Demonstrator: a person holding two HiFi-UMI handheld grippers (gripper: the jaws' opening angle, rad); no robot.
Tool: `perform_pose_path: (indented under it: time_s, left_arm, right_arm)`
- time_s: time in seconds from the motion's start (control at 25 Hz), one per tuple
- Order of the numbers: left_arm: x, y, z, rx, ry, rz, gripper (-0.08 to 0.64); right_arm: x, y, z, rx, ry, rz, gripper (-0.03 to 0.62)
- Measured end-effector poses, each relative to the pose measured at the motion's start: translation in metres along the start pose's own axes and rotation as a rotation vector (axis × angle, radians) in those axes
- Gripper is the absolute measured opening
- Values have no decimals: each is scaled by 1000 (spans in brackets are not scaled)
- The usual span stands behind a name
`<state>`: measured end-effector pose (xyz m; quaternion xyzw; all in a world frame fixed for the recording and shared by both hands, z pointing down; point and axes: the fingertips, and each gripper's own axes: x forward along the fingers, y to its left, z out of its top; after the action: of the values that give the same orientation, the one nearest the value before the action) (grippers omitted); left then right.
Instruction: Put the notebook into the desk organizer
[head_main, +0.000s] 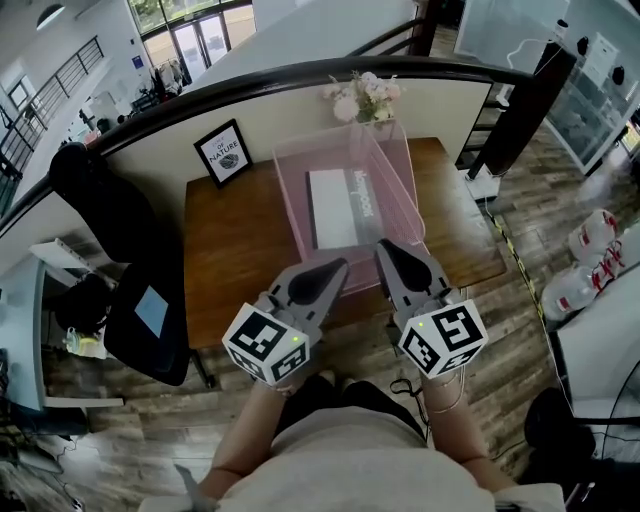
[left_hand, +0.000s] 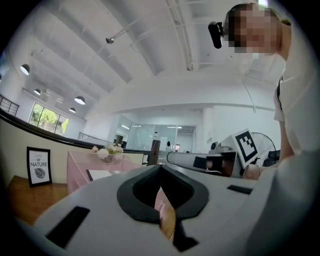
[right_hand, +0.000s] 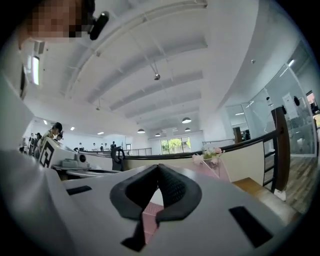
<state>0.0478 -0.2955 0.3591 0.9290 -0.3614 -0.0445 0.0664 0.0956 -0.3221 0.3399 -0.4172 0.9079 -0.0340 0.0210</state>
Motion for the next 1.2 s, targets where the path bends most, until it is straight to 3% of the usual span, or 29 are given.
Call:
perform_pose_path:
  time_s: [0.24, 0.6, 0.8, 1.04, 1.2]
  left_arm:
    - [4, -14, -2, 21, -2, -44, 14]
    - [14, -21, -25, 119, 128, -31, 14]
    - [16, -23, -31, 127, 144, -36, 14]
    - [21, -26, -39, 120, 148, -58, 13]
    - [24, -27, -47, 65, 172, -74, 13]
  right_arm:
    - [-18, 7, 7, 85, -95, 46, 11]
    - [-33, 19, 11, 17, -169, 22, 11]
    - [-32, 25, 0, -31, -130, 19, 11]
    - [-27, 30, -20, -94, -30, 76, 11]
    - [-28, 24, -30, -96, 13, 61, 11]
